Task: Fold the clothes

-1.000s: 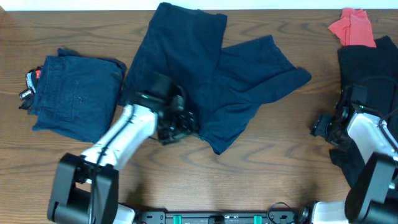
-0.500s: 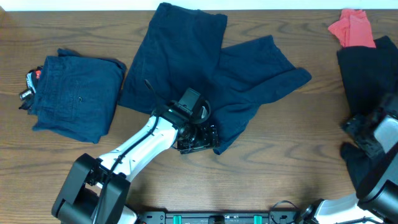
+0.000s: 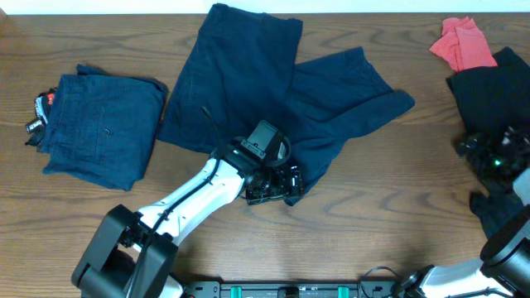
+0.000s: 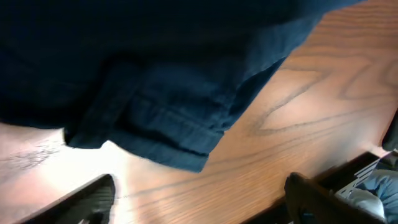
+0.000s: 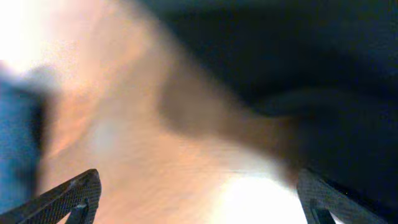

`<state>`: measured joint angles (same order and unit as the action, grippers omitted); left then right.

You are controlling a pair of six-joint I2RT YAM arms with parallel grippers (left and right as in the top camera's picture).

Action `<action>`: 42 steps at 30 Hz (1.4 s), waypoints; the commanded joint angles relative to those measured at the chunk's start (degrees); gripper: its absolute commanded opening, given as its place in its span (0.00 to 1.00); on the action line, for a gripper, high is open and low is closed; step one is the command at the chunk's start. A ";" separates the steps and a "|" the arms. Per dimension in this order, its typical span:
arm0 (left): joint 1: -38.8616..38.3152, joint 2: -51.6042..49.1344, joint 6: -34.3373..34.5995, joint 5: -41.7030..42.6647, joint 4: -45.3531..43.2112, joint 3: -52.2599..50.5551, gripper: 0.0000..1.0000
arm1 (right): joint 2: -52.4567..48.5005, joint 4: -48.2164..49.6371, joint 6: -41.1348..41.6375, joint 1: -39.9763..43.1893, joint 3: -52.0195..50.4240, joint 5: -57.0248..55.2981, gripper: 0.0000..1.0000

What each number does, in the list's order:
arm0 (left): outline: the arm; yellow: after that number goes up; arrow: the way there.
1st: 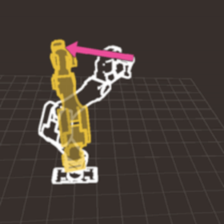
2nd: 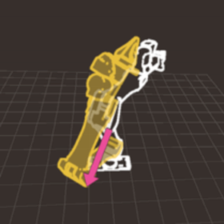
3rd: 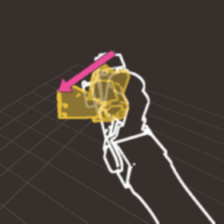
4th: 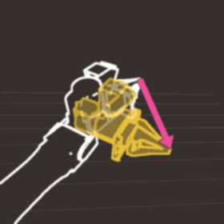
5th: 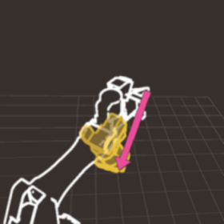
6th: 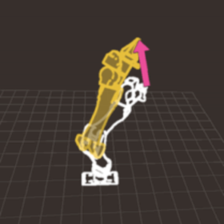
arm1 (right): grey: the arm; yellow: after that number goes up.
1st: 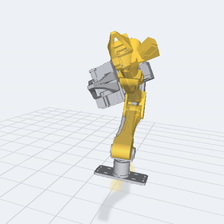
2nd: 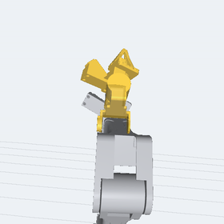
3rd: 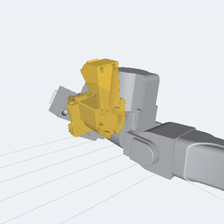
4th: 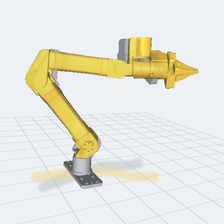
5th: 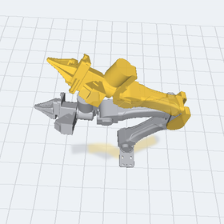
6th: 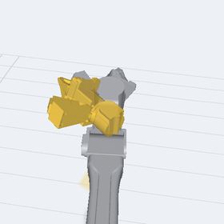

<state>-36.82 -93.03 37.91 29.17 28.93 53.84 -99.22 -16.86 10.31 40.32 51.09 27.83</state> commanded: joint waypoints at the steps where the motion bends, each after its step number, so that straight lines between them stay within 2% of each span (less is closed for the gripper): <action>1: -1.57 -1.95 0.31 -2.99 -1.46 -0.33 0.52 | 3.04 -0.66 -3.32 -4.57 1.29 11.63 0.99; 5: -2.03 -2.80 0.28 -4.87 -1.03 -0.35 0.06 | 3.48 -4.44 -3.32 -9.86 1.29 11.39 0.99; 8: -1.11 -2.78 -0.83 -6.38 2.47 -0.35 0.06 | 3.48 -6.16 -3.34 -13.03 1.22 11.17 0.99; 13: 3.17 -2.73 -4.48 -6.29 13.79 -0.33 0.06 | 3.48 -7.45 -3.30 -18.67 0.98 10.32 0.99; 16: 5.64 -2.73 -9.20 -6.29 20.28 -0.35 0.06 | 3.48 -6.82 -2.56 -23.02 0.44 9.01 0.99; 19: 6.16 -2.73 -9.62 -5.68 21.42 -0.35 0.06 | 3.41 -5.07 1.31 -27.12 0.42 3.21 0.99; 22: 5.97 -2.73 -9.62 -0.52 16.87 -0.35 0.06 | 3.41 -3.45 8.04 -30.14 0.42 -5.92 0.99; 23: 5.81 -2.73 -9.60 0.48 14.71 -0.35 0.09 | 3.41 -2.93 9.03 -30.62 0.42 -6.67 0.99; 25: 5.11 -2.73 -8.66 0.87 10.58 -0.35 0.55 | 3.41 -1.40 9.38 -31.10 0.42 -6.25 0.99; 26: 4.57 -2.75 -7.56 0.87 8.70 -0.37 0.66 | 3.41 -0.76 9.42 -31.12 0.42 -6.01 0.99; 28: 3.19 -2.80 -6.56 0.79 4.98 -0.37 0.74 | 3.41 0.37 9.40 -31.12 0.42 -5.33 0.99; 31: 1.22 -2.91 -4.11 -2.51 1.29 -0.37 0.80 | 3.41 1.42 9.42 -31.12 0.42 -5.09 0.99; 36: -1.07 -4.33 1.90 -7.06 -1.55 -0.37 0.82 | 3.41 1.86 9.42 -31.19 0.44 -3.58 0.99; 37: -1.38 -5.07 2.25 -6.97 -2.51 -0.37 0.76 | 3.41 1.84 9.42 -31.19 0.42 -3.58 0.99; 41: -1.46 -7.02 2.91 -6.97 -3.43 -0.37 0.06 | 3.41 1.84 9.42 -31.30 0.44 -3.61 0.99; 42: -1.25 -7.08 2.89 -6.97 -2.51 -0.37 0.06 | 3.41 1.77 9.40 -31.36 0.42 -3.61 0.99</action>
<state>-38.26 -99.18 39.13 23.62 25.39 53.52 -96.57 -15.16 19.00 9.72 51.57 23.62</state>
